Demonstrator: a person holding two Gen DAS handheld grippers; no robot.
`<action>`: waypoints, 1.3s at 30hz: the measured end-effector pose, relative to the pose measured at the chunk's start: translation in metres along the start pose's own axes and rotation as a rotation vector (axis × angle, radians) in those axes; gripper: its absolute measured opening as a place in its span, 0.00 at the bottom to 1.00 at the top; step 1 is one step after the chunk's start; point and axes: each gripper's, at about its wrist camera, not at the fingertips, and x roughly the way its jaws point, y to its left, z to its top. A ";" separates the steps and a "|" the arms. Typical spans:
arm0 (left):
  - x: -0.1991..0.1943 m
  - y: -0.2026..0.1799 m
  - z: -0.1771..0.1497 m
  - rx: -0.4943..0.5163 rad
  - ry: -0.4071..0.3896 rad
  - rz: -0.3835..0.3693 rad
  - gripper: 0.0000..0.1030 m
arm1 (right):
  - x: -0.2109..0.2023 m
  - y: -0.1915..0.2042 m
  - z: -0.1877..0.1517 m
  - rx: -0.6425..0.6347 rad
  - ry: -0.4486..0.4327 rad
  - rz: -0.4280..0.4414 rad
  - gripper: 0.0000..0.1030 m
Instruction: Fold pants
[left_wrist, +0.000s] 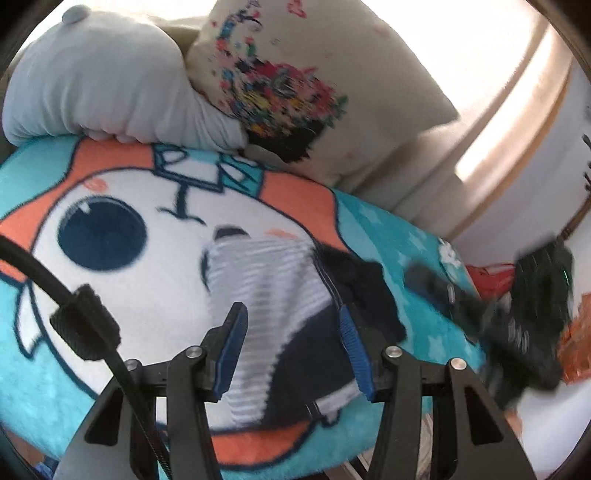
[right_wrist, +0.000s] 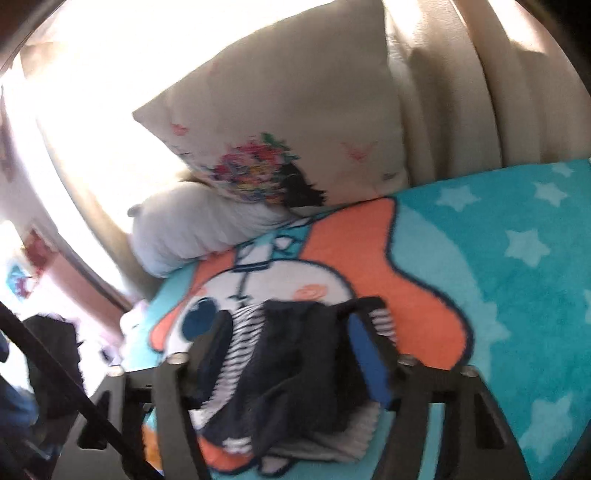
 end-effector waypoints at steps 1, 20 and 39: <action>0.002 -0.001 0.005 0.004 -0.003 0.008 0.49 | 0.001 0.002 -0.004 -0.011 0.006 -0.009 0.47; 0.111 -0.035 0.036 0.143 0.215 0.069 0.51 | 0.033 0.008 -0.046 -0.201 0.062 -0.203 0.55; -0.058 -0.029 -0.011 0.188 -0.306 0.281 0.90 | -0.010 -0.002 -0.058 -0.031 0.010 -0.188 0.74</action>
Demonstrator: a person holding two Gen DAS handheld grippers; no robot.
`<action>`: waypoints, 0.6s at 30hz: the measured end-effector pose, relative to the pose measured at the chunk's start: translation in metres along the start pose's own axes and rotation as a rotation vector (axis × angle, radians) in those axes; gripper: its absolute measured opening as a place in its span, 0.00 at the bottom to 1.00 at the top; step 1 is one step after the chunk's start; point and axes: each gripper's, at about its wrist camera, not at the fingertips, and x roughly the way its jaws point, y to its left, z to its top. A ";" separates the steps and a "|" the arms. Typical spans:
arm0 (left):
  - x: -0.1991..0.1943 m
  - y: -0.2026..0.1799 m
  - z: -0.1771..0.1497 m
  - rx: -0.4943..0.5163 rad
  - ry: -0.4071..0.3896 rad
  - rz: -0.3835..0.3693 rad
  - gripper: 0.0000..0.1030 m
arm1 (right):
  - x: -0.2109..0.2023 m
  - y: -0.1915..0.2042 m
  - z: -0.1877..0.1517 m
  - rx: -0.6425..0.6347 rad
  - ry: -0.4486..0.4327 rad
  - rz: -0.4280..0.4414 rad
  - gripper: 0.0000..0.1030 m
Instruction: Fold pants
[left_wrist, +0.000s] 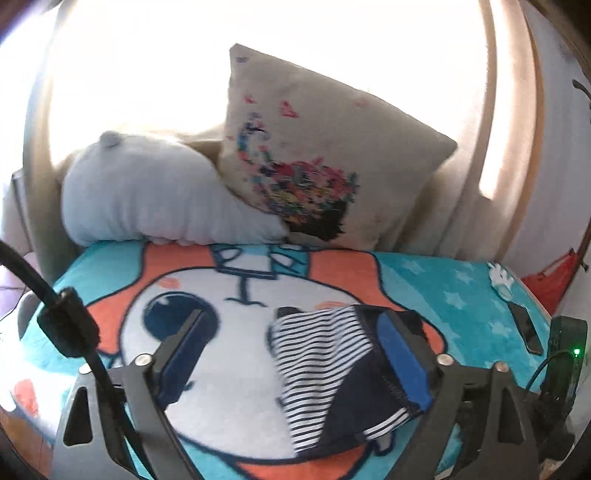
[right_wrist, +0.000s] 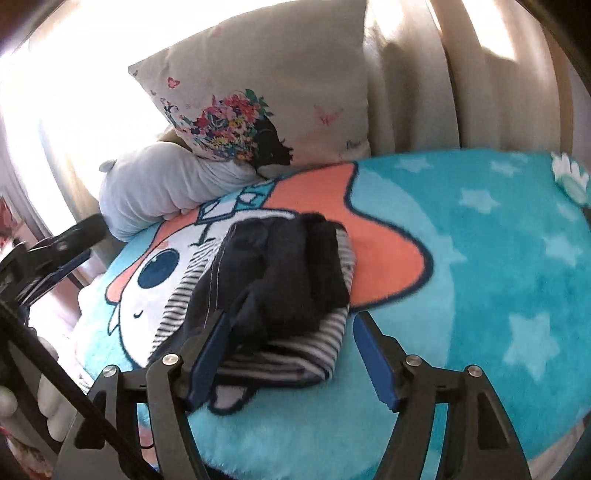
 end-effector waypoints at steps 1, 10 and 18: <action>0.002 0.007 0.000 -0.019 0.014 -0.004 0.90 | -0.001 -0.003 -0.001 0.015 0.002 0.005 0.75; 0.081 0.051 -0.018 -0.224 0.316 -0.197 0.90 | 0.037 -0.039 0.021 0.190 0.096 0.177 0.80; 0.128 0.033 -0.032 -0.221 0.423 -0.305 0.90 | 0.074 -0.046 0.044 0.233 0.135 0.308 0.82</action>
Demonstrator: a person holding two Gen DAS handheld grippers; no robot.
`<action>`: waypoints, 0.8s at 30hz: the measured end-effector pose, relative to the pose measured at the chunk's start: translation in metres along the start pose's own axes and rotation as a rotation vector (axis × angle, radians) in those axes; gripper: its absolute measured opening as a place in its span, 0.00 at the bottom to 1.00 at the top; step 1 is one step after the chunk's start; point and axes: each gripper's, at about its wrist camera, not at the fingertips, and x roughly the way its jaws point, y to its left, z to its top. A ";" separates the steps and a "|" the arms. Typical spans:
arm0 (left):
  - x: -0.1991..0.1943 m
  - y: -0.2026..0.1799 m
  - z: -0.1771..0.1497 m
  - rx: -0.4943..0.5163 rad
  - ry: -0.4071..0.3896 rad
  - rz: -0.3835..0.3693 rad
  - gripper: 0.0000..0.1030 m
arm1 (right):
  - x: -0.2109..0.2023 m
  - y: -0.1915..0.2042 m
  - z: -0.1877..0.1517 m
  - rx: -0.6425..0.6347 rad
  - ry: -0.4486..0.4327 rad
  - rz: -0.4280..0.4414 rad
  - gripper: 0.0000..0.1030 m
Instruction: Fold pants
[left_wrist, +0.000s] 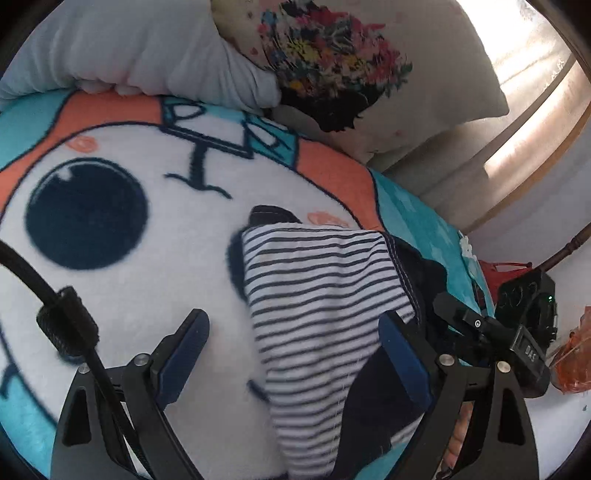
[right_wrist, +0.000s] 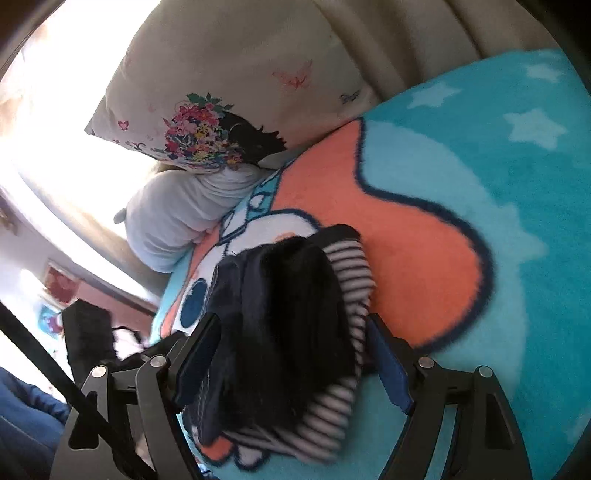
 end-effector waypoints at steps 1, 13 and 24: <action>0.004 -0.005 0.000 0.013 0.008 -0.015 0.89 | 0.002 0.004 0.000 -0.018 0.005 0.009 0.82; -0.005 -0.013 0.005 0.018 0.011 -0.123 0.26 | -0.008 0.031 0.006 -0.049 0.003 0.102 0.40; -0.011 -0.011 0.071 0.046 -0.052 -0.014 0.23 | 0.021 0.058 0.063 -0.115 -0.033 0.080 0.39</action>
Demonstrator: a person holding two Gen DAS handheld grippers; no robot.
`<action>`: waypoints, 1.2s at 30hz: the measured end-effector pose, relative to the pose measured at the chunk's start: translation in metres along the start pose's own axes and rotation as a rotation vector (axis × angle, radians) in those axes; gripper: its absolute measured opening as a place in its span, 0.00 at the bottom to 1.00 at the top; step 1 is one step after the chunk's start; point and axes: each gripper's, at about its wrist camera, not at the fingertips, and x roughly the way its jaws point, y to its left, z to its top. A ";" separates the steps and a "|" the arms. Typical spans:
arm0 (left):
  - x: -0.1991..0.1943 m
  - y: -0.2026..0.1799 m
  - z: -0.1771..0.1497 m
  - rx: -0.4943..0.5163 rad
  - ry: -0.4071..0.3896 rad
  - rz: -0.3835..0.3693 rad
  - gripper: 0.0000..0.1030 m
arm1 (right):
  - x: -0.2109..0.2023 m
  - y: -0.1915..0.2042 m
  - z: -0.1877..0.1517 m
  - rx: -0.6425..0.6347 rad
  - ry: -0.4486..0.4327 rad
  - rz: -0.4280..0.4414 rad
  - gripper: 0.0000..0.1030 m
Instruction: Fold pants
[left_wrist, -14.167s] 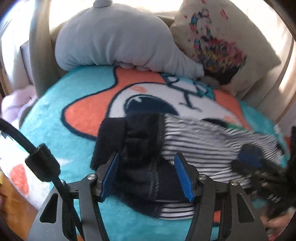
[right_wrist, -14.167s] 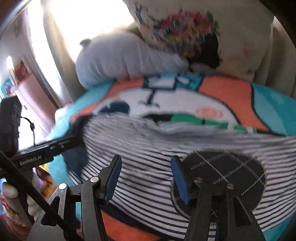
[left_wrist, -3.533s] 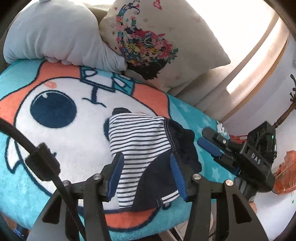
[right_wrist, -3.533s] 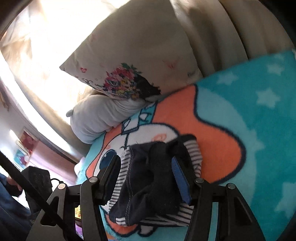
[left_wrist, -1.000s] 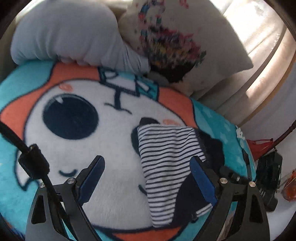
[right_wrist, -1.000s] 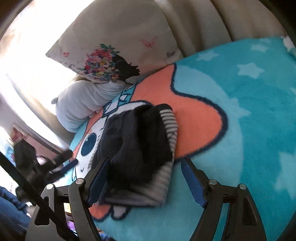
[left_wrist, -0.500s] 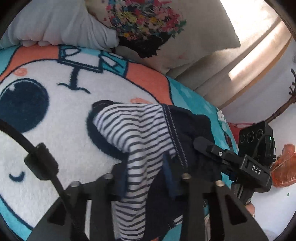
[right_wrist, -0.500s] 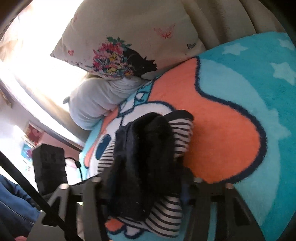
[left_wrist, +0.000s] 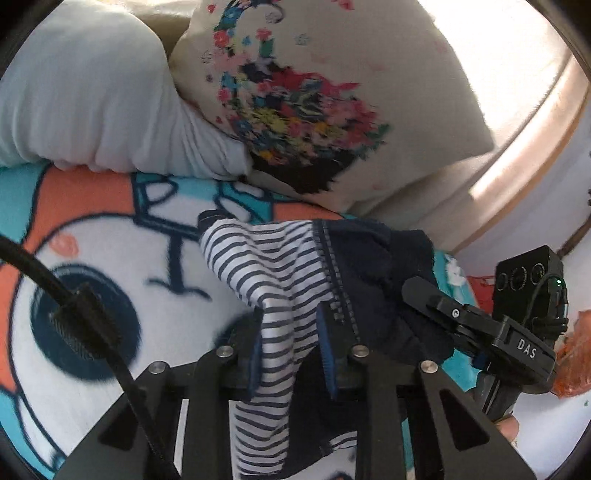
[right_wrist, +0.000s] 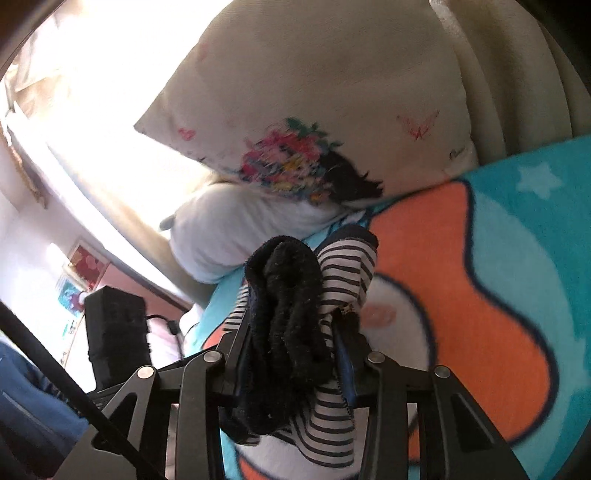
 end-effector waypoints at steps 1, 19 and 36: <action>0.005 0.004 0.002 -0.003 0.004 0.028 0.23 | 0.005 -0.005 0.002 -0.004 0.000 -0.034 0.41; -0.021 0.035 -0.030 -0.065 -0.045 0.158 0.39 | -0.026 0.040 -0.035 -0.174 -0.112 -0.183 0.72; -0.144 -0.031 -0.061 0.079 -0.585 0.641 0.92 | -0.025 0.013 -0.060 -0.129 -0.127 -0.338 0.75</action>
